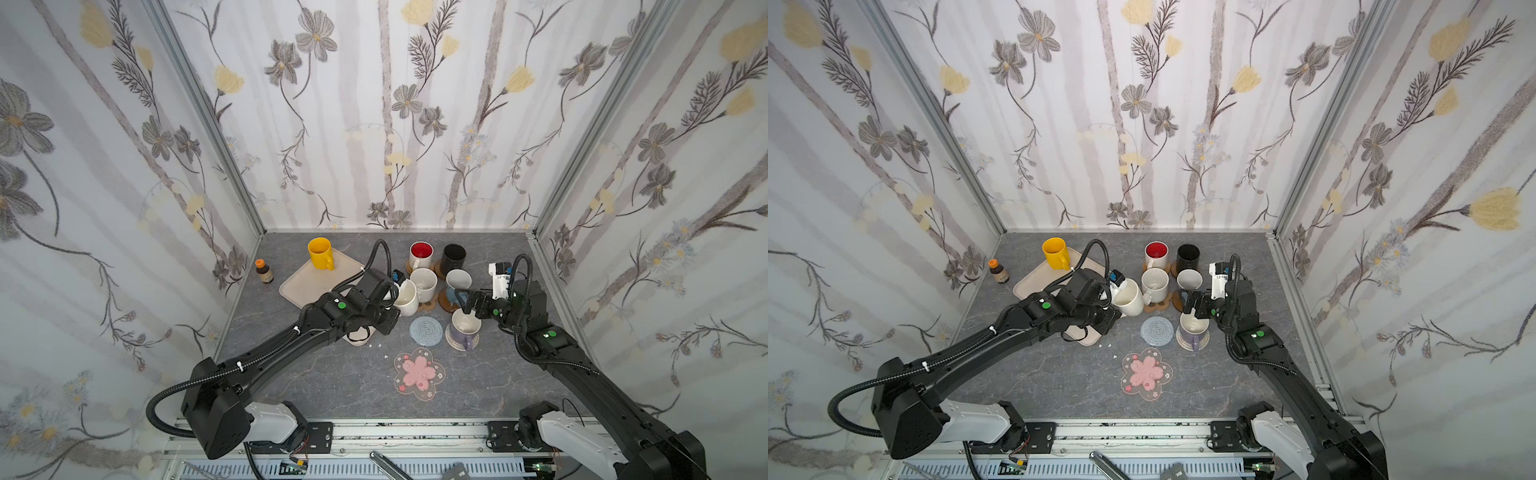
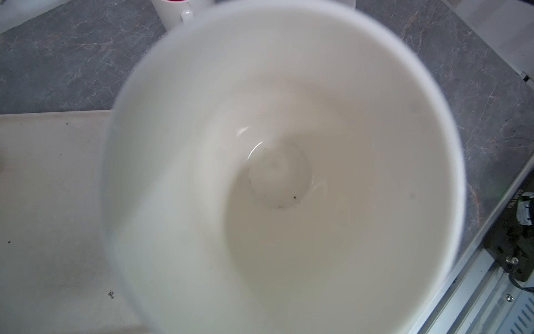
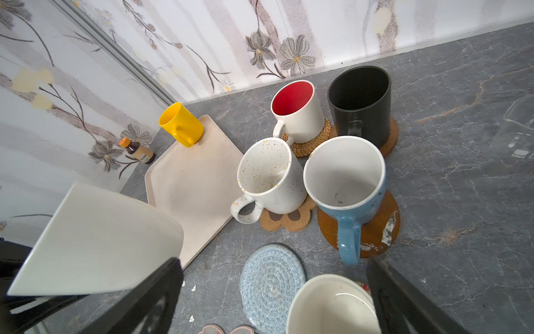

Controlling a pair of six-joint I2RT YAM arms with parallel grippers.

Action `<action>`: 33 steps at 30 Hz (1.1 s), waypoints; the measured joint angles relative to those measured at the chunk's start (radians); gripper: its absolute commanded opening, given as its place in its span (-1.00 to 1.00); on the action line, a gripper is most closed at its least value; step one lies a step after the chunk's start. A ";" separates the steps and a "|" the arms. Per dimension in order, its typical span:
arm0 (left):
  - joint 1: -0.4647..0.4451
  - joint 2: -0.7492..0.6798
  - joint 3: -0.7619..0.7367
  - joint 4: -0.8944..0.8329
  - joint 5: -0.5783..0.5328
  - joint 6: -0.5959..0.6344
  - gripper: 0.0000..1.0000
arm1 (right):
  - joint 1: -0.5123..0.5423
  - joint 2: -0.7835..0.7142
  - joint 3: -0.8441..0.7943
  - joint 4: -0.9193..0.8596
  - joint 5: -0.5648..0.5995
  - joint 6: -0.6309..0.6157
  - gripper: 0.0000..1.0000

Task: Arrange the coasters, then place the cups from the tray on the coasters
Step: 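Lift the white mug with the left gripper and carry it toward the blue woven coaster, then lower the white mug onto the blue woven coaster and open the left gripper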

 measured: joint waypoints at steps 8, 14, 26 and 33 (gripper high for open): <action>-0.067 0.138 0.029 0.045 -0.016 0.014 -1.00 | -0.053 0.007 -0.026 0.024 0.000 0.034 0.99; -0.100 0.248 0.072 0.079 -0.023 0.018 -1.00 | -0.101 -0.007 -0.053 0.034 0.019 0.078 0.99; -0.128 0.354 0.095 0.104 -0.031 0.022 -1.00 | -0.172 -0.018 -0.099 0.053 0.050 0.167 0.99; -0.128 0.387 0.097 0.114 -0.057 0.022 -1.00 | -0.177 -0.017 -0.104 0.079 0.036 0.182 0.99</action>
